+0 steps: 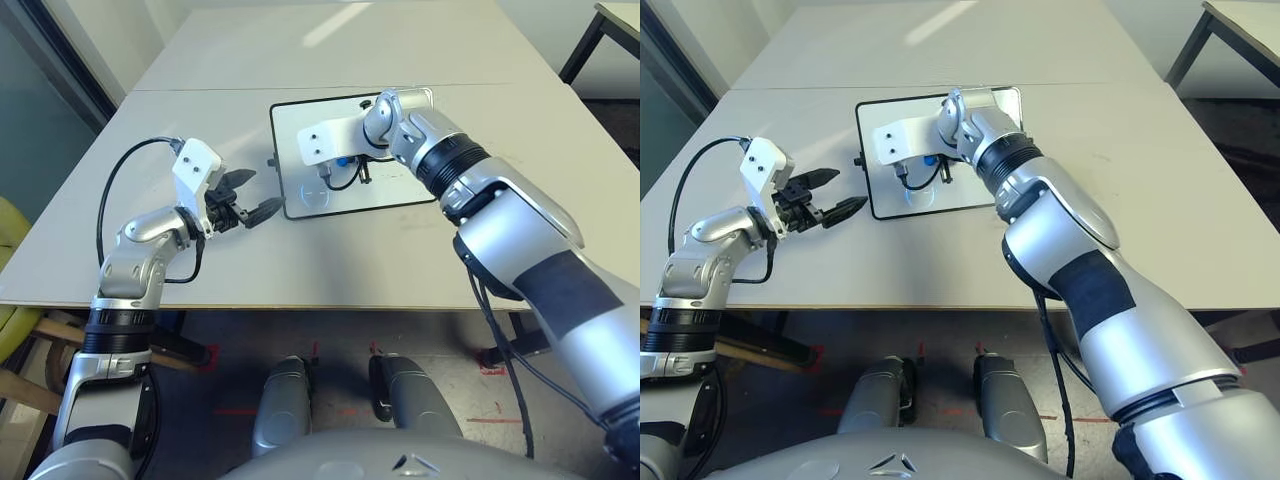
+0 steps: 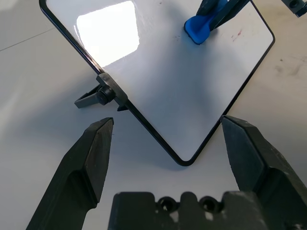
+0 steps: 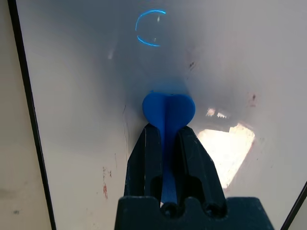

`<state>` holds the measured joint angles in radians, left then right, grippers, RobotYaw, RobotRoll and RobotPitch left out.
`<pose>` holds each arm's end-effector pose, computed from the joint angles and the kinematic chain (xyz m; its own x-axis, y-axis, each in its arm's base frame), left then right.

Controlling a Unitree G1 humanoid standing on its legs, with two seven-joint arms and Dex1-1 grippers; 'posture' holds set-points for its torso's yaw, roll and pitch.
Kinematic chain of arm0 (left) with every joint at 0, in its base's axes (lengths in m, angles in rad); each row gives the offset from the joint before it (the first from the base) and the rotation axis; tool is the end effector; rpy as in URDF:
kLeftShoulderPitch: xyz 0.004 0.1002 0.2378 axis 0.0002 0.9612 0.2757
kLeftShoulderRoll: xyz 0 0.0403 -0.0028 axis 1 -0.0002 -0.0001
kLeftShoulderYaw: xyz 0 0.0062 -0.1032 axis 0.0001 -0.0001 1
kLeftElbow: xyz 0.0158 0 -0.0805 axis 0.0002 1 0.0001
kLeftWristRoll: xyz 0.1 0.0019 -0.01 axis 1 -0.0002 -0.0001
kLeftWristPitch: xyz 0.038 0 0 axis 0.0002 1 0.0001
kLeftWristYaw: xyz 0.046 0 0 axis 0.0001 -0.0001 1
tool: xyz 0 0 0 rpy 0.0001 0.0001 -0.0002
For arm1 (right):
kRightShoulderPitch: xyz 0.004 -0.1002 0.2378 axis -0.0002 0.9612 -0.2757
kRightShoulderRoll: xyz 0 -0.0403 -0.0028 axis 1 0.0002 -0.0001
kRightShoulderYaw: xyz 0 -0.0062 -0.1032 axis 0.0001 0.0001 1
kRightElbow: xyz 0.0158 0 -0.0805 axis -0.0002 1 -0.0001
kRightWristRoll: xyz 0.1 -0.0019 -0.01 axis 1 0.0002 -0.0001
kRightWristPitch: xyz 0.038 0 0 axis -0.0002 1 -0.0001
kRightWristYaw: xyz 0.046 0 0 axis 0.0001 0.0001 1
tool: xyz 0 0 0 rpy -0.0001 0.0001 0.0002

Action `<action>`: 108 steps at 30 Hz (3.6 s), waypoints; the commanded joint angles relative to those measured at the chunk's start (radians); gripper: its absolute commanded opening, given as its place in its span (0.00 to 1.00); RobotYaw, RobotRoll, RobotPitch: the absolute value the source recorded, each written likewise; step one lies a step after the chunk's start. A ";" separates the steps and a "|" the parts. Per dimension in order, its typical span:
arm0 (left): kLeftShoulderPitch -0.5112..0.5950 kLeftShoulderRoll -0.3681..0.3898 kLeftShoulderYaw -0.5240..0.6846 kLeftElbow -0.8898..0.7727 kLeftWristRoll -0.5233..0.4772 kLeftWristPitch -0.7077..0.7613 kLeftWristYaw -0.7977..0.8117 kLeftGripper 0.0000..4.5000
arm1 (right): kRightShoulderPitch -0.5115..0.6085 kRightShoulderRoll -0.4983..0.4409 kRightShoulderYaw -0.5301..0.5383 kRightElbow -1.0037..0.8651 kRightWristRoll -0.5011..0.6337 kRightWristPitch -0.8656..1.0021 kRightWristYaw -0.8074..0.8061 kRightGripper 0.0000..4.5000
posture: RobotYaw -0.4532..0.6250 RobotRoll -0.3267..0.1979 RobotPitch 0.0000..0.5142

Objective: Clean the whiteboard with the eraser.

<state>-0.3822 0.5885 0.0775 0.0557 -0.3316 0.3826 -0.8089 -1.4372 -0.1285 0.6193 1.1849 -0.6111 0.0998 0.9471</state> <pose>0.2657 0.2529 0.1467 0.7429 -0.6483 -0.1664 0.6688 0.7290 0.1459 0.3730 -0.0509 0.2366 0.5858 0.2707 -0.7639 -0.7505 -0.1748 -0.6374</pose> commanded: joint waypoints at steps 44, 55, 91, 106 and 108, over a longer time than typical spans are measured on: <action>-0.076 -0.012 -0.034 0.114 0.026 -0.047 -0.060 1.00 | 0.094 -0.489 -0.429 0.056 0.329 0.721 0.116 0.03 | 0.35 0.62 0.22; -0.065 0.005 -0.023 0.101 0.026 -0.039 -0.066 1.00 | 0.098 -0.434 -0.549 0.130 0.419 0.757 -0.128 0.03 | 0.37 0.62 0.24; -0.095 0.005 0.238 0.102 -0.064 -0.007 0.175 1.00 | 0.343 -0.542 -0.760 -0.109 0.622 0.250 -0.221 1.00 | 0.34 0.62 0.27; -0.157 -0.011 0.375 0.391 -0.001 -0.141 0.516 1.00 | 0.713 -0.498 -1.004 -0.240 0.834 -0.154 -0.353 1.00 | 0.33 0.62 0.25; -0.160 -0.005 0.374 0.409 0.001 -0.155 0.528 1.00 | 0.724 -0.491 -1.006 -0.241 0.845 -0.167 -0.358 1.00 | 0.33 0.62 0.24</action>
<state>-0.5394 0.5778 0.4348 0.4405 -0.3461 0.2431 -0.2954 -0.7254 -0.6241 -0.3704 0.9598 0.2155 -0.0467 0.6005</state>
